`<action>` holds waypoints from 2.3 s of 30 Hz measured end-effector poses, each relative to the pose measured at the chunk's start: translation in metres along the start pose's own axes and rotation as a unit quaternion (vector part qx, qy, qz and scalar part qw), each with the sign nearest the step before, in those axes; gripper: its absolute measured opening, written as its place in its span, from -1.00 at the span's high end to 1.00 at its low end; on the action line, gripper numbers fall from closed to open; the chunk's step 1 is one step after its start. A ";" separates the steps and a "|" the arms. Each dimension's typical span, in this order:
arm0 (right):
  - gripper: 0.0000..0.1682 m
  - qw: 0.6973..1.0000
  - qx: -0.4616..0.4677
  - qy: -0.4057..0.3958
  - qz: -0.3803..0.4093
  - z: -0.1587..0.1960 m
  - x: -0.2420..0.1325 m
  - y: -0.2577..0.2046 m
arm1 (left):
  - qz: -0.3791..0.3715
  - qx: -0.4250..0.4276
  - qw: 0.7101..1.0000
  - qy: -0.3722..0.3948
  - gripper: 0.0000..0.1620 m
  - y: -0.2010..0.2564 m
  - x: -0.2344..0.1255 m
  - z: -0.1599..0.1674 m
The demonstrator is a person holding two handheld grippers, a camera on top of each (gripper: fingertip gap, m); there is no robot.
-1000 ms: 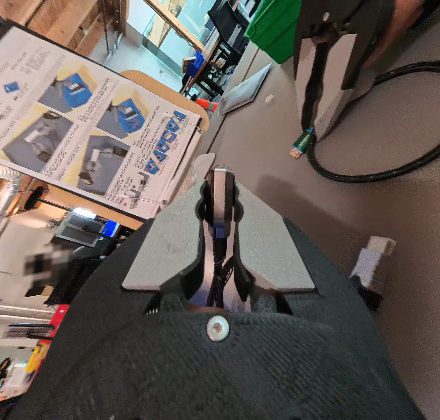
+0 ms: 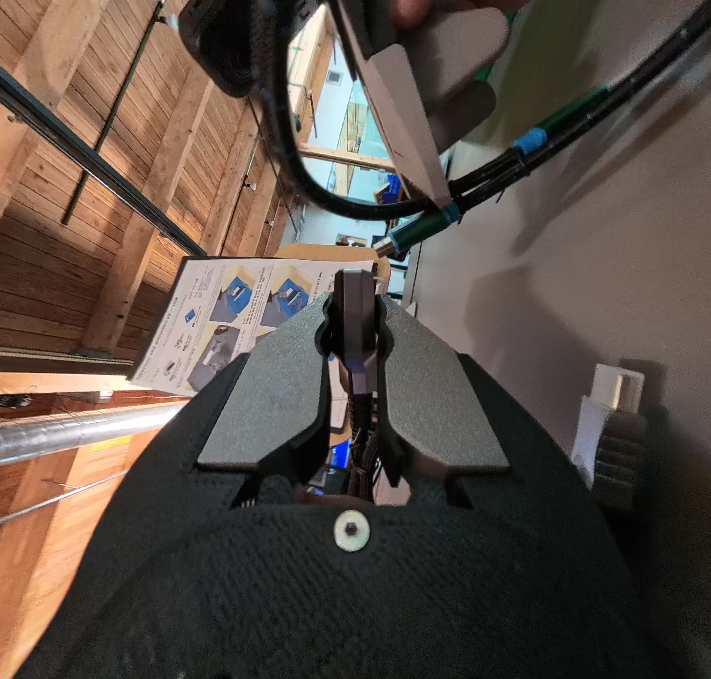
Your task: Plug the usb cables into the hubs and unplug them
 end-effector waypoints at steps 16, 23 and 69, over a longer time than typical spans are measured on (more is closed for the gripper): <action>0.84 0.995 -0.074 -0.027 0.060 -0.004 -0.001 -0.016 | 0.005 -0.048 0.999 -0.006 0.79 -0.004 -0.001 0.001; 0.85 0.991 -0.105 -0.024 0.076 -0.005 0.000 -0.019 | 0.011 -0.046 0.999 -0.004 0.79 -0.003 -0.002 0.000; 0.85 0.542 -0.466 -0.542 0.442 -0.034 0.017 -0.034 | 0.431 -0.374 0.797 -0.197 0.79 -0.031 0.079 0.003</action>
Point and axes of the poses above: each gripper's, where its closed fingertips meet, x out along the fingers, z out of its underside, y = z × x across the jaws, the point moved 9 cm from there along -x, back along the fingers, and after that the axes turned 14 degrees about -z, right-handed, at the moved point
